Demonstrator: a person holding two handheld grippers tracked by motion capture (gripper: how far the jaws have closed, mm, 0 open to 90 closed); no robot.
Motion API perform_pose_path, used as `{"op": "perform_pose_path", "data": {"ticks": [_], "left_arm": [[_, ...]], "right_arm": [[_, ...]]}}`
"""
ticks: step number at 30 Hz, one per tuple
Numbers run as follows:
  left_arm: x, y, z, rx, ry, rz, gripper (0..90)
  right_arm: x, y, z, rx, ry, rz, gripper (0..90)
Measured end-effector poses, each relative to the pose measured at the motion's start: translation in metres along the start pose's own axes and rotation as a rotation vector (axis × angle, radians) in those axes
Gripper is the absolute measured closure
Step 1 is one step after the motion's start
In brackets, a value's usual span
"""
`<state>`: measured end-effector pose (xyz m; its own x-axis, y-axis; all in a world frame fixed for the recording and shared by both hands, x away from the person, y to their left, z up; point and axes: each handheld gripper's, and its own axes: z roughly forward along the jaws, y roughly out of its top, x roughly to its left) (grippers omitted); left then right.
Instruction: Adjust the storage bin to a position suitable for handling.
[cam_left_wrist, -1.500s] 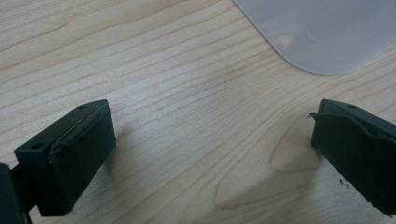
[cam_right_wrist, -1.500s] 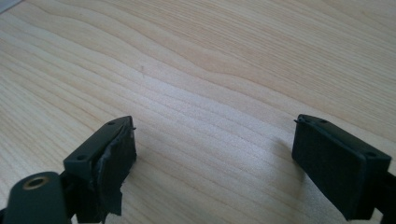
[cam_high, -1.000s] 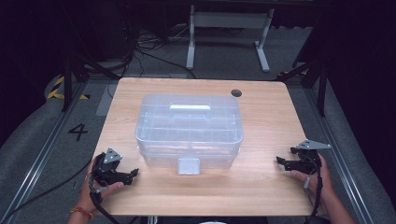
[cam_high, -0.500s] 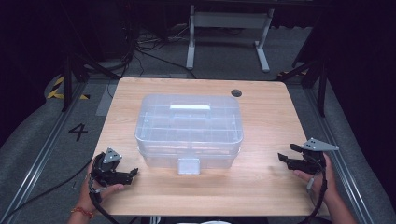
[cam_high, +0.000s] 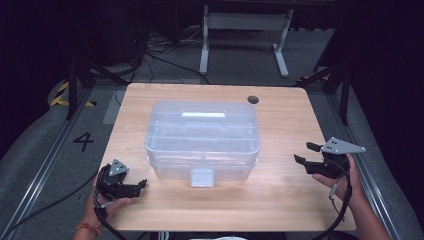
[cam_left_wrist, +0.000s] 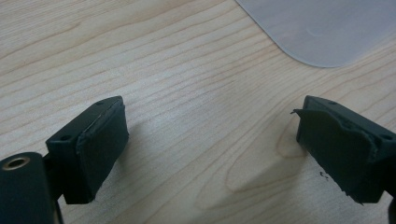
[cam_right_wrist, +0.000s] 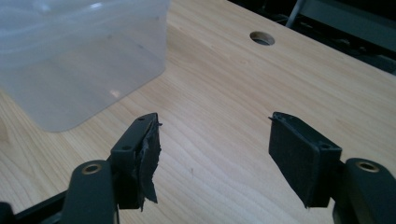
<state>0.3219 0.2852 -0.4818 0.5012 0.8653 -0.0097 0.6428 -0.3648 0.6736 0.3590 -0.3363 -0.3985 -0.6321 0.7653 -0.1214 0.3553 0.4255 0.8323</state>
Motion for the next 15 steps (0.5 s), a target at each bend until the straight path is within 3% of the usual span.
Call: {"op": "perform_pose_path", "data": {"ticks": [7, 15], "left_arm": [[0.000, 0.000, 0.000, -0.001, 0.001, -0.001, 9.8], [0.000, 0.000, 0.000, -0.001, -0.001, -0.002, 9.8]], "right_arm": [[0.003, 0.037, -0.007, -0.060, 0.027, -0.038, 34.6], [0.005, 0.072, -0.005, -0.061, 0.061, -0.076, 35.3]]}}
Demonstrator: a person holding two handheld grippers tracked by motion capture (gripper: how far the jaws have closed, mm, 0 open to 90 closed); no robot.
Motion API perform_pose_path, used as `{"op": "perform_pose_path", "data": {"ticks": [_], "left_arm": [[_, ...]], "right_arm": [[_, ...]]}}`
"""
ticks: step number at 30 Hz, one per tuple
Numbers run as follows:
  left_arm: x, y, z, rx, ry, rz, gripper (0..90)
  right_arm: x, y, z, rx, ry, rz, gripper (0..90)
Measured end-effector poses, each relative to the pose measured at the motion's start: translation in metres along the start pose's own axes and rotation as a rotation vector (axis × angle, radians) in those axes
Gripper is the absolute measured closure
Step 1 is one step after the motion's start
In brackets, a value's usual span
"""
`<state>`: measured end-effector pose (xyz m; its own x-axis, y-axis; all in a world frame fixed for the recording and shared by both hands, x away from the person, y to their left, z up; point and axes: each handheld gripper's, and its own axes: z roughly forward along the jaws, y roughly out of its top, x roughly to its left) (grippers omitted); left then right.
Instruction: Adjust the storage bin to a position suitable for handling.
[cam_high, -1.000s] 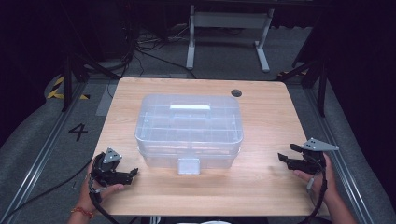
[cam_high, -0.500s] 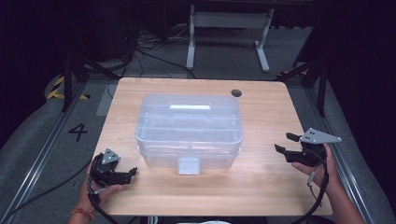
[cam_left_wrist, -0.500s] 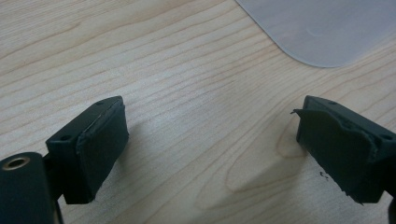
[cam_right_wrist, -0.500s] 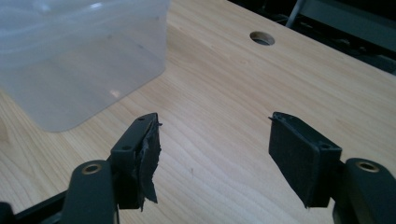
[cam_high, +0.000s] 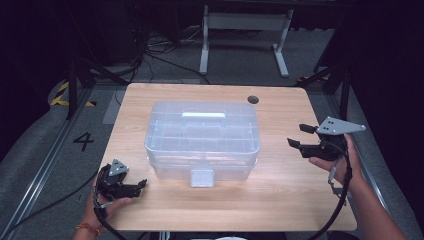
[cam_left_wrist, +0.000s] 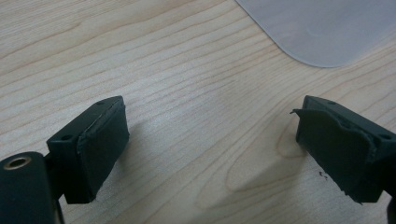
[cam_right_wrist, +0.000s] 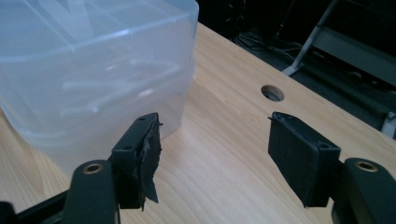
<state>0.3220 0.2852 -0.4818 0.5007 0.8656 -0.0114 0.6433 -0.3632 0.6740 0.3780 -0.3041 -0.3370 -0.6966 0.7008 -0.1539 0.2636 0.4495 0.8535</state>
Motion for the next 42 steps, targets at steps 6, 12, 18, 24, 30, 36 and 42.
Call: {"op": "perform_pose_path", "data": {"ticks": [6, 12, 18, 24, 30, 36, 42], "left_arm": [[0.000, 0.000, 0.000, -0.001, 0.001, 0.001, 9.8], [0.000, 0.000, 0.000, 0.000, 0.000, 0.001, 9.8], [0.000, 0.000, 0.000, -0.001, 0.001, 0.003, 10.0], [0.000, 0.000, 0.000, -0.002, -0.003, 0.005, 10.2], [0.000, 0.000, 0.000, -0.002, -0.003, 0.005, 10.2], [0.001, 0.000, 0.000, -0.005, -0.001, 0.008, 10.4], [0.001, 0.000, 0.000, -0.005, -0.001, 0.007, 10.4]], "right_arm": [[0.004, 0.025, 0.009, -0.029, 0.022, -0.030, 35.3], [0.015, 0.049, 0.022, -0.037, 0.065, -0.061, 35.4], [0.027, 0.072, 0.039, -0.036, 0.100, -0.087, 37.4], [0.039, 0.088, 0.055, -0.033, 0.127, -0.109, 38.0], [0.050, 0.099, 0.079, -0.003, 0.172, -0.141, 38.0], [0.056, 0.108, 0.094, 0.005, 0.207, -0.148, 38.9], [0.068, 0.115, 0.105, 0.035, 0.227, -0.191, 40.8]]}}
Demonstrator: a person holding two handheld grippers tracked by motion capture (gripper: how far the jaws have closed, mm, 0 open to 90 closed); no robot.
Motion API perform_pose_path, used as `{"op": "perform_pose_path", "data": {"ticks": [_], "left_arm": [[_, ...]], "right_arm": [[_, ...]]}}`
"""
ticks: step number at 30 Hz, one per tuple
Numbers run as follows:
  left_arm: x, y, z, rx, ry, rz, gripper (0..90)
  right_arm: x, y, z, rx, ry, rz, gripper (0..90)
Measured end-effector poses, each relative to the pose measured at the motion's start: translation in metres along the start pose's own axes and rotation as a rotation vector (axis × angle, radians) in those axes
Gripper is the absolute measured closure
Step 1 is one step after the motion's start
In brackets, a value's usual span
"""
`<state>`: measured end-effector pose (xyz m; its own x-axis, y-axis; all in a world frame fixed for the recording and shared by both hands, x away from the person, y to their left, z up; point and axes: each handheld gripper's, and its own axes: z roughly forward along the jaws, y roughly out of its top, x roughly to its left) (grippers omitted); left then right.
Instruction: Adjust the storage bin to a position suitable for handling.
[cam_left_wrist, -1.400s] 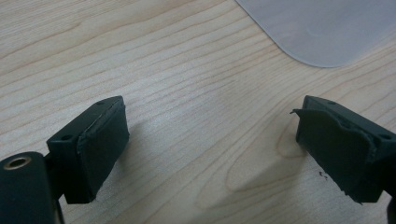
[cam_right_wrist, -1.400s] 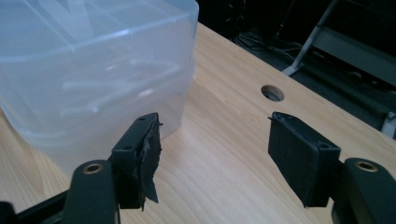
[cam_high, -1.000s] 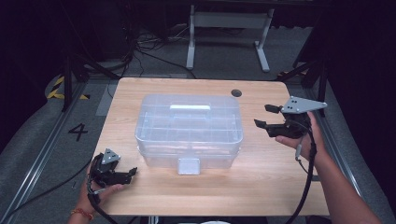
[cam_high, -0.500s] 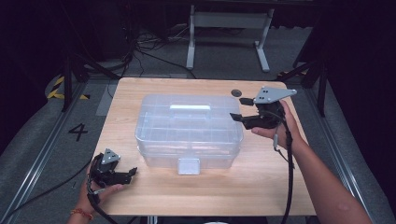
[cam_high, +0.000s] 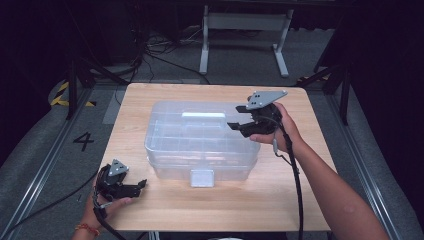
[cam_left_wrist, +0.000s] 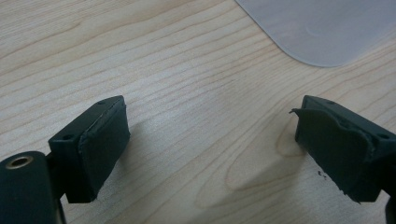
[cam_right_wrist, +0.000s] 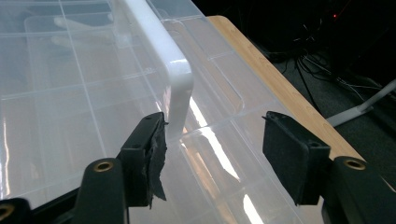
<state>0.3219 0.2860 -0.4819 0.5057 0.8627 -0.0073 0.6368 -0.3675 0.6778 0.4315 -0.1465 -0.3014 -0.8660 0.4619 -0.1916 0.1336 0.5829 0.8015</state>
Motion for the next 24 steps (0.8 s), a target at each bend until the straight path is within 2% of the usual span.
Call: {"op": "perform_pose_path", "data": {"ticks": [11, 18, 24], "left_arm": [[-0.001, -0.001, -0.001, 0.000, -0.002, -0.012, 11.1], [-0.001, -0.001, -0.001, -0.002, -0.001, -0.009, 11.1], [0.000, -0.003, -0.003, -0.006, 0.002, -0.001, 13.1]], "right_arm": [[0.003, 0.014, 0.017, 0.022, 0.055, -0.018, 55.2], [0.008, 0.020, 0.020, 0.023, 0.099, -0.052, 72.7], [0.007, 0.022, 0.021, 0.028, 0.099, -0.018, 74.9]]}}
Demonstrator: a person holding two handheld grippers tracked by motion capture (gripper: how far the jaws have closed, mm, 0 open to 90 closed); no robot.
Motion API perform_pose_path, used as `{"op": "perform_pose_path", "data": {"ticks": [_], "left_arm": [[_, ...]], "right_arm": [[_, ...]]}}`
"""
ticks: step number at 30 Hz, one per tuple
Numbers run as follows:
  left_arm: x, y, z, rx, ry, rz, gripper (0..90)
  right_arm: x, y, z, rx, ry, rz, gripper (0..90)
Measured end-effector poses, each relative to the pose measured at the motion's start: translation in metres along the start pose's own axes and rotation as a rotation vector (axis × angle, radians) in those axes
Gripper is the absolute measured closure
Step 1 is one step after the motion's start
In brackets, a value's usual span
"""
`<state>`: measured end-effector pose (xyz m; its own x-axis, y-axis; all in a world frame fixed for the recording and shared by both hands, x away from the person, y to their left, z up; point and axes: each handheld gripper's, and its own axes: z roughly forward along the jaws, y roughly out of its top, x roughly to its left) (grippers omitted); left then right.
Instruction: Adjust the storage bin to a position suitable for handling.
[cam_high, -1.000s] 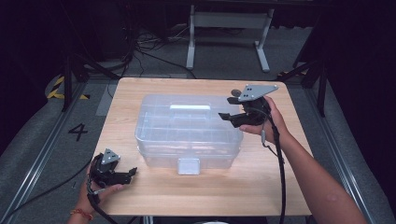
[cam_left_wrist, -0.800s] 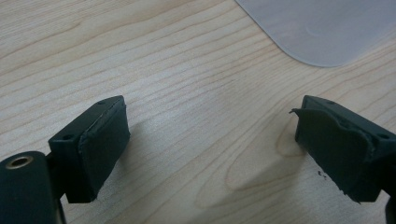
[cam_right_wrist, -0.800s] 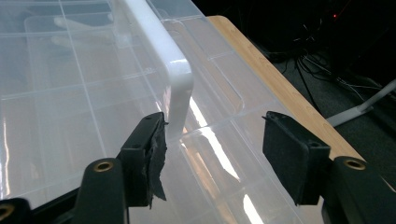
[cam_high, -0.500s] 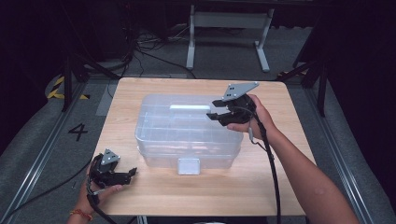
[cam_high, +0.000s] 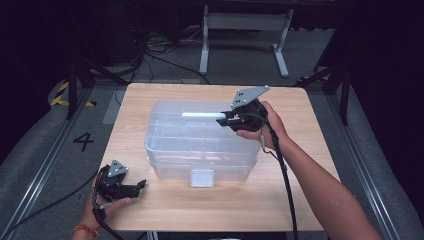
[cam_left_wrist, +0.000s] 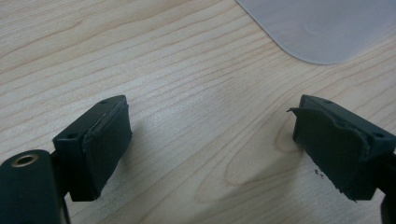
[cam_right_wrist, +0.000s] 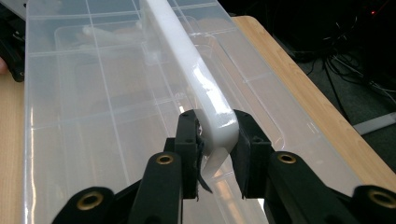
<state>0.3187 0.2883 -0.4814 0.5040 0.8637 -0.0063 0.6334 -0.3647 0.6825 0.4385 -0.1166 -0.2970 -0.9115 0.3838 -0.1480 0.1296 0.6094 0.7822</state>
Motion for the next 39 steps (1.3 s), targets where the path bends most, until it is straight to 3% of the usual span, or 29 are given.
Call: {"op": "perform_pose_path", "data": {"ticks": [7, 8, 11, 16, 20, 31, 39], "left_arm": [[0.002, -0.001, -0.003, -0.002, -0.001, -0.006, 22.0], [0.001, 0.000, -0.005, 0.019, 0.000, -0.019, 23.5], [0.000, 0.002, -0.007, 0.024, 0.005, -0.002, 28.5], [-0.005, 0.009, -0.017, -0.039, 0.016, 0.024, 37.0], [-0.007, 0.015, -0.025, -0.060, 0.062, 0.037, 40.9], [-0.013, 0.033, -0.045, -0.164, 0.045, 0.024, 43.5], [-0.019, 0.045, -0.047, -0.168, 0.058, 0.055, 46.3]], "right_arm": [[-0.002, -0.001, 0.000, -0.010, 0.014, 0.022, 75.6], [-0.002, -0.001, 0.000, -0.010, 0.015, 0.021, 75.6], [-0.001, 0.000, 0.000, -0.008, 0.010, 0.014, 75.6], [-0.002, 0.002, -0.001, -0.001, 0.009, 0.012, 75.5], [-0.005, 0.004, -0.002, -0.005, 0.006, 0.012, 75.4], [-0.008, 0.012, -0.005, 0.002, -0.021, 0.009, 75.2], [-0.012, 0.016, -0.006, 0.001, -0.023, 0.027, 75.0]]}}
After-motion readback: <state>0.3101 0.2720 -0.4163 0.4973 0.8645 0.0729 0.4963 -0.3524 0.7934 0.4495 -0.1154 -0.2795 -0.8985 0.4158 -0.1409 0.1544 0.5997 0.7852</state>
